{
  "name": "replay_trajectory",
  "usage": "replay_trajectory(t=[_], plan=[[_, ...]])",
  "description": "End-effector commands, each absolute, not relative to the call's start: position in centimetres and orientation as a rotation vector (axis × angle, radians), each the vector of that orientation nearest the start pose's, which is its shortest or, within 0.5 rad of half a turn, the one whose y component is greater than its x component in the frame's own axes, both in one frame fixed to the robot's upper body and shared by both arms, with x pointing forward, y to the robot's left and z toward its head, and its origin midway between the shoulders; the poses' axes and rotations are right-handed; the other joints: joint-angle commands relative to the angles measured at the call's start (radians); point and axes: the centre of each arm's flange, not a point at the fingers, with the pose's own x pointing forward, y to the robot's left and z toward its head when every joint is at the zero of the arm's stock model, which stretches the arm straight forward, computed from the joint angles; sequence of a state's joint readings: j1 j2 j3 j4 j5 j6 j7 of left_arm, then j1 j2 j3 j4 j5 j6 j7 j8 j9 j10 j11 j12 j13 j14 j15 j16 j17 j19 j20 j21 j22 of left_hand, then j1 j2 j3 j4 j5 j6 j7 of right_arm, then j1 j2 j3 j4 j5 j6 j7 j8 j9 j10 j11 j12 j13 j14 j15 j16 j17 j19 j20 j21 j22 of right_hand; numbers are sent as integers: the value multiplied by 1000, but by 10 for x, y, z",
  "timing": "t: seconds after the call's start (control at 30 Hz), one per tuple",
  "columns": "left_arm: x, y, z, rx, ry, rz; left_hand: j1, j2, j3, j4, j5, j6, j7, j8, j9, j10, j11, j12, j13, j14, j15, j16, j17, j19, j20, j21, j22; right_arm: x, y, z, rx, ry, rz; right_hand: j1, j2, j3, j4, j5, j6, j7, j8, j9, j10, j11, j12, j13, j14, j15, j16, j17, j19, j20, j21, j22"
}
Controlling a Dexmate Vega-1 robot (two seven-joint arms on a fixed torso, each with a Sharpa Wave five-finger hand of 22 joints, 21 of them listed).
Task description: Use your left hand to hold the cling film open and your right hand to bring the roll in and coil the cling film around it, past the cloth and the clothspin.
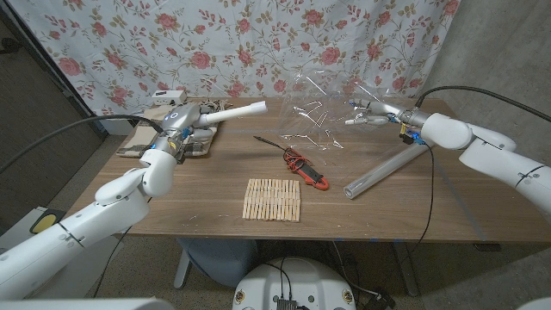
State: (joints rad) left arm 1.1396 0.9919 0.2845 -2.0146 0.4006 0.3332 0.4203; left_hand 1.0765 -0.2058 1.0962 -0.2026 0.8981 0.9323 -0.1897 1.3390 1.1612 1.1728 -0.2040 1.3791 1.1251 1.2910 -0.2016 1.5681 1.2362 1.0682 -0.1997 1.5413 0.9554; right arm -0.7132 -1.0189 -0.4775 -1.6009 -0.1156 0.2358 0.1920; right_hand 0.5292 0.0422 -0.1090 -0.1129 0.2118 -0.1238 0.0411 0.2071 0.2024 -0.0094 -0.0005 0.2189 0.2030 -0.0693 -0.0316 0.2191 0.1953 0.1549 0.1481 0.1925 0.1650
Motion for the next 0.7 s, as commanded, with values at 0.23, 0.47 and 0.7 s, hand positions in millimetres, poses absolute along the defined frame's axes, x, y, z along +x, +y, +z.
replay_trajectory(t=[0.23,0.47,0.7], plan=[[517,320,33,1269,-726,424,-3,6,-7,1,-9,3,0,254,92,59,-3,205,121,1,2,-5,0,-5,-3,2,-5,578,-335,68,-1419,-655,194,-7,-14,-14,2,12,1,-4,2,2,3,-2,3,4,-1,-4,2,3,2,-4,-3,3],[515,323,35,1266,-722,424,-7,6,-8,2,-10,1,0,254,92,58,-3,204,121,-2,2,-5,0,-9,-1,3,-6,575,-337,66,-1482,-645,194,-10,-18,-16,2,15,-2,-5,1,2,5,-6,2,5,-2,-7,1,3,-1,-5,-4,2],[514,324,34,1257,-748,449,-5,8,-9,2,-12,2,-1,254,92,57,-3,205,121,0,2,-6,-1,-10,-2,9,3,574,-341,65,-1507,-613,199,-12,-23,-19,2,18,-8,-5,-1,3,6,-8,1,5,0,-9,0,2,9,-5,-2,2]])
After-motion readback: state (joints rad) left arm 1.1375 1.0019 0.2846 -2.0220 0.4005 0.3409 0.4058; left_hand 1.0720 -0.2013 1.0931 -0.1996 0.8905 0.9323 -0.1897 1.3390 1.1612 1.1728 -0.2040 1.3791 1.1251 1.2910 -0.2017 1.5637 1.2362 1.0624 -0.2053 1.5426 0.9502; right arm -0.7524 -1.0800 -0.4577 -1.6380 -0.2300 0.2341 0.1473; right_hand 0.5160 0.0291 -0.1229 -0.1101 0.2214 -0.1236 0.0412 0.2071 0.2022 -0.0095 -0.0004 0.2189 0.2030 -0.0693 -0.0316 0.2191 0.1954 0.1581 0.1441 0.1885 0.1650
